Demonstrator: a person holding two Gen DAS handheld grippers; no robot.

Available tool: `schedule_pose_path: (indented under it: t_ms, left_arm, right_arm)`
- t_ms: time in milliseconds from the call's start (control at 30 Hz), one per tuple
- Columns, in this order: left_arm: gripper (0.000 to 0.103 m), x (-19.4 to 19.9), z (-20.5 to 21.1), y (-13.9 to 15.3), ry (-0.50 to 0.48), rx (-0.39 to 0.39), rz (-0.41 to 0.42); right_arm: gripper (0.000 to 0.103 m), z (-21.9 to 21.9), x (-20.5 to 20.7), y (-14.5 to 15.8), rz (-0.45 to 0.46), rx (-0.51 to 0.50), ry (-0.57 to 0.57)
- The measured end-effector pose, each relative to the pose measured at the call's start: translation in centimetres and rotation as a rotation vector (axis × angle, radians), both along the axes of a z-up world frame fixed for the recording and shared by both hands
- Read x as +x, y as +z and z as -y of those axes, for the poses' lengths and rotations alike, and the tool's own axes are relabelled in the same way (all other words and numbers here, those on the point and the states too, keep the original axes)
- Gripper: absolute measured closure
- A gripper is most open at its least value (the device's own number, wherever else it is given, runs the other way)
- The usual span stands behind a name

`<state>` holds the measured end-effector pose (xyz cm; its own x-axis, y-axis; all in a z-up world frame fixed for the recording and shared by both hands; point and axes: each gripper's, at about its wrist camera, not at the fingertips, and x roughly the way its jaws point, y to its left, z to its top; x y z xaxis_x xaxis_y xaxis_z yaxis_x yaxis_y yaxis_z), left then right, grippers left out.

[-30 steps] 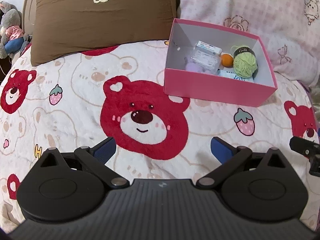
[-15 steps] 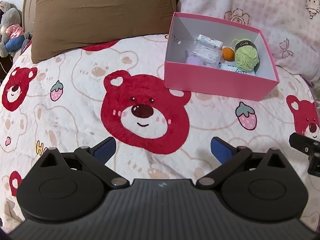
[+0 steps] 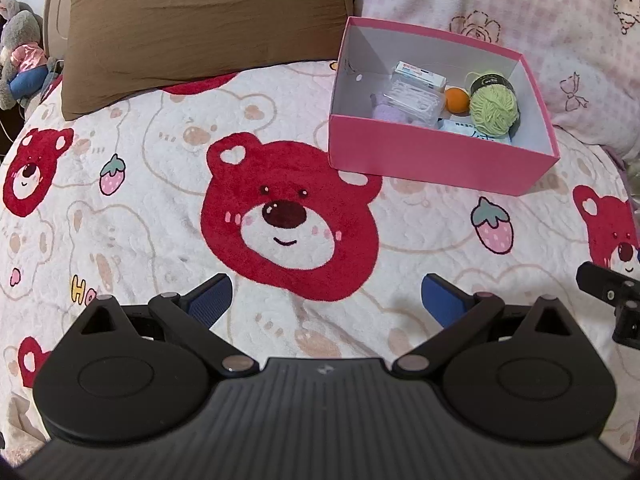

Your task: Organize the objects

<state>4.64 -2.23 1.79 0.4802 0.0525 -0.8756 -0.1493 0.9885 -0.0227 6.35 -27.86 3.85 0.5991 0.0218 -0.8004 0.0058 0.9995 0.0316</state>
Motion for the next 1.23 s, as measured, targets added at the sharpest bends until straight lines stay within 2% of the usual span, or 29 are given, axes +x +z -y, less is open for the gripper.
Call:
schedule_pose_path:
  t_ms: [600, 867, 1233]
  left_arm:
    - [0.000, 0.10, 0.33, 0.18, -0.024, 0.013, -0.010]
    - [0.000, 0.16, 0.69, 0.05, -0.041, 0.057, -0.007]
    - [0.000, 0.00, 0.61, -0.09, -0.039, 0.041, -0.012]
  right_arm:
    - [0.005, 0.01, -0.12, 0.12, -0.008, -0.009, 0.001]
    - [0.005, -0.08, -0.15, 0.11, -0.008, -0.012, 0.003]
    - [0.005, -0.15, -0.09, 0.06, -0.012, -0.014, 0.000]
